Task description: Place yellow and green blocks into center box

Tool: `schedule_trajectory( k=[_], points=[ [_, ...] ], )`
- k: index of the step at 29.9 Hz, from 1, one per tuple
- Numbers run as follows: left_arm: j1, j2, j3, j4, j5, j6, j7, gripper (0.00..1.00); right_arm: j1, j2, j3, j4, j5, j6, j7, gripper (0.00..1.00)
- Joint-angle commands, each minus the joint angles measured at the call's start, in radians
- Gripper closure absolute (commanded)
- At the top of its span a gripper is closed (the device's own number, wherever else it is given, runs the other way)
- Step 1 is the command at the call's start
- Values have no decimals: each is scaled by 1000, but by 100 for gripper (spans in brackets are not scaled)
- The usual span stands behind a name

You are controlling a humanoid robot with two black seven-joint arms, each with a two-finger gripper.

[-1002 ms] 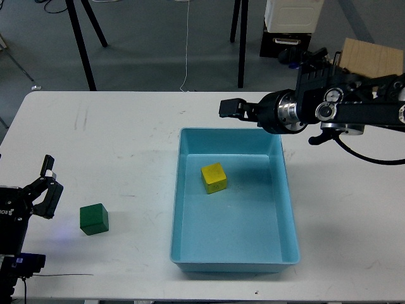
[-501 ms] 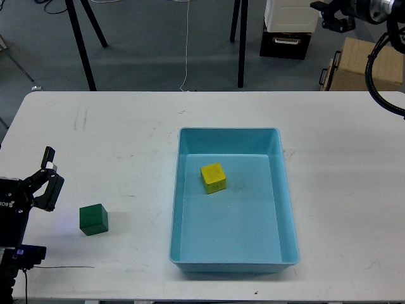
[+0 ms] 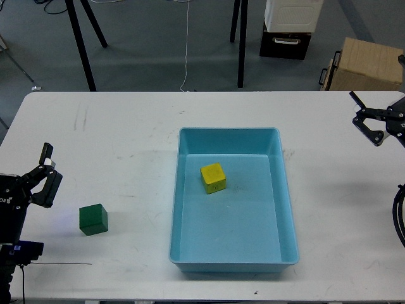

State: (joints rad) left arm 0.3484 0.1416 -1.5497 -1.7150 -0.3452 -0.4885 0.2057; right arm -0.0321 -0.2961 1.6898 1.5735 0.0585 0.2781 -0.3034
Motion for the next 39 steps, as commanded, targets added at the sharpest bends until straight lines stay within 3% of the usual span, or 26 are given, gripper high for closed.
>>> schedule_trajectory(
  k=[1,4,15,25,30,33,39],
  points=[
    [4,-1,-7,0,6,0,-6,0,-176,185,123,28,78,50,0,0],
    [12,-1,-10,-2,6,0,-11,0,-261,296,146,36,110,105,0,0],
    [15,-1,-43,-3,9,0,-11,0,-334,296,119,54,122,133,-3,0],
    [-52,19,-357,0,354,0,-2,0,-388,278,88,137,122,130,-9,0],
    [-166,30,-356,5,400,0,9,0,-391,287,79,134,119,130,-5,0],
    [-196,90,-323,5,489,0,20,0,-396,295,80,134,119,130,-2,0],
    [-209,323,-276,0,624,0,23,0,-396,296,87,128,119,132,0,0]
  ],
)
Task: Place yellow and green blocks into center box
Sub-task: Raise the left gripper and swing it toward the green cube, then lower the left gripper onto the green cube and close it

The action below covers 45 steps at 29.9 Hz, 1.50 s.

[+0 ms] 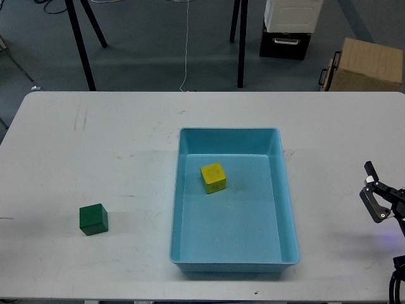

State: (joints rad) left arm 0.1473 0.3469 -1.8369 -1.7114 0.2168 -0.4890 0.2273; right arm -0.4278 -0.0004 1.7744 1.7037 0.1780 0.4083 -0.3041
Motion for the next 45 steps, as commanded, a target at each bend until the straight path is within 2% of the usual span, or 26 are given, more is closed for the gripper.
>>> schedule_trajectory(
  k=[1,4,8,11,14,17,24,26,30,33,37,41,45],
  points=[
    [-8,163,13,-5,81,0,1,0,1,0,2,-3,0,1,2,0],
    [-32,303,37,-5,113,0,1,0,3,0,0,-4,0,1,2,0],
    [-136,466,88,3,144,0,0,0,6,0,-3,-4,0,1,2,0],
    [-233,587,200,18,151,0,1,0,9,0,-4,-7,-2,3,2,0],
    [-363,659,341,55,191,0,1,0,9,0,-4,-7,-3,3,2,0],
    [-558,678,546,111,263,0,1,0,9,0,-4,-7,-3,3,2,0],
    [-1188,636,1176,274,308,0,-3,0,9,0,-3,-10,-3,3,2,0],
    [-1337,607,1344,288,309,0,-3,0,9,0,-4,-10,-5,3,2,0],
    [-1534,546,1651,285,361,0,0,0,9,0,-4,-10,-5,3,2,0],
    [-1572,491,1827,247,513,0,1,0,9,0,-4,-10,-5,3,2,0],
    [-1556,538,1978,162,697,0,1,0,9,0,2,-10,-5,3,2,0],
    [-1494,631,2012,92,774,0,1,0,9,0,2,-10,-5,3,2,0],
    [-1343,776,2012,0,906,0,1,0,7,0,-3,-10,-5,3,2,0]
  ],
)
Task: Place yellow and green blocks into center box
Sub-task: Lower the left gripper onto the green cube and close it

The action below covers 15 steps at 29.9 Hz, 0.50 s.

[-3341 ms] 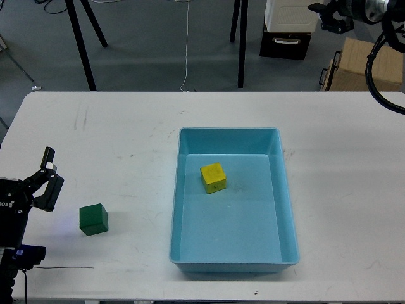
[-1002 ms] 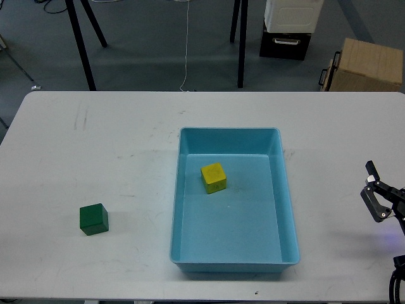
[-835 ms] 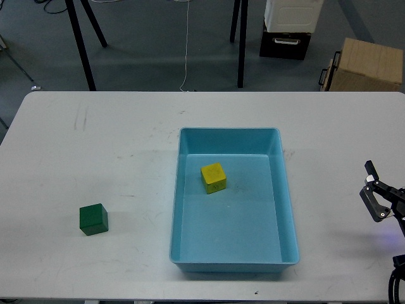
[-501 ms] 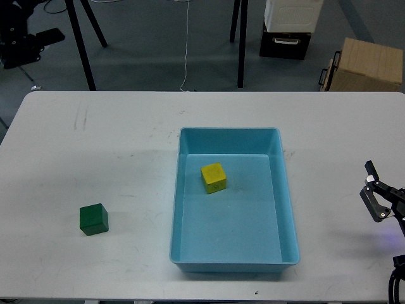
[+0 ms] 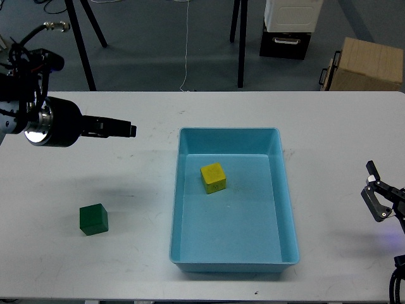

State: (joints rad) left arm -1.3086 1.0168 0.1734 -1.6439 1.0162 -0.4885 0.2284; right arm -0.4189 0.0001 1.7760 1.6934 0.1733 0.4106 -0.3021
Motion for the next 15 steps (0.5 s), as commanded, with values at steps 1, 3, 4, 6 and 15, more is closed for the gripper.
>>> schedule_trajectory(
  k=[1,3,4,6,15],
  points=[
    [152,140,0,-85,149,0,-3,0,-1,0,-6,-1,-2,1,0,0],
    [218,183,-8,-93,186,0,-4,0,-1,0,-6,-4,-2,1,0,0],
    [239,187,-11,-93,188,0,-4,0,-1,0,-7,-11,-2,1,0,0],
    [259,189,-14,-93,183,0,-4,0,0,0,-7,-20,-3,1,0,0],
    [261,117,-48,-88,116,0,-1,0,0,0,-7,-40,-5,1,0,0]
  ],
)
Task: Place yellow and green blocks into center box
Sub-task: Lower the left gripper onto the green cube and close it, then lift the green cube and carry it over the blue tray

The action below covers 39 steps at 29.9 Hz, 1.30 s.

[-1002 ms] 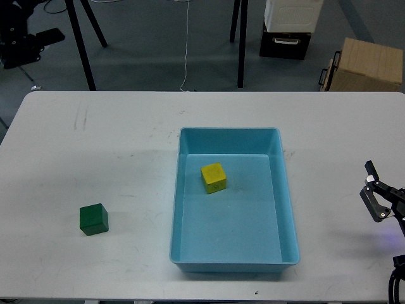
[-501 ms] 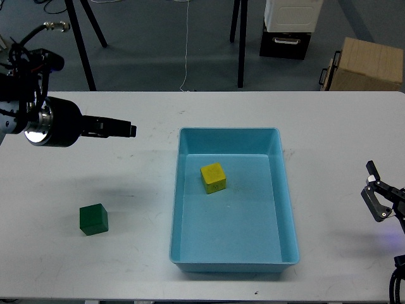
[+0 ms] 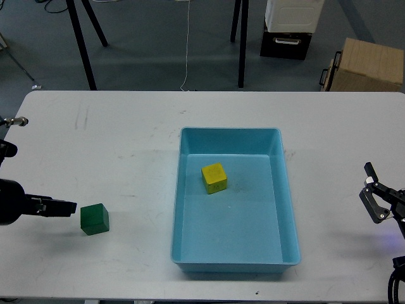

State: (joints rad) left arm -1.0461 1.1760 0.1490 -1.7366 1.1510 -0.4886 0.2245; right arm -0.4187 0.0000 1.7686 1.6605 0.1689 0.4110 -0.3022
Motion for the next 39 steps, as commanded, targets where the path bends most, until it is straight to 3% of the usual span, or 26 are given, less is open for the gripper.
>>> schedule_trajectory(
  k=[1,19,34,38,39],
  points=[
    [0,-53,-28,11,-19,0,2,0,0,0,0,-8,0,0,0,0],
    [34,-223,-32,138,-19,0,4,0,-11,0,3,-10,-2,2,0,0],
    [83,-260,-42,181,-10,0,6,0,-12,0,11,-13,-2,3,0,0],
    [95,-265,-57,181,-10,0,15,4,-12,0,11,-22,-2,5,0,0],
    [100,-269,-63,183,-8,0,22,9,-12,0,11,-24,-2,5,0,0]
  ],
)
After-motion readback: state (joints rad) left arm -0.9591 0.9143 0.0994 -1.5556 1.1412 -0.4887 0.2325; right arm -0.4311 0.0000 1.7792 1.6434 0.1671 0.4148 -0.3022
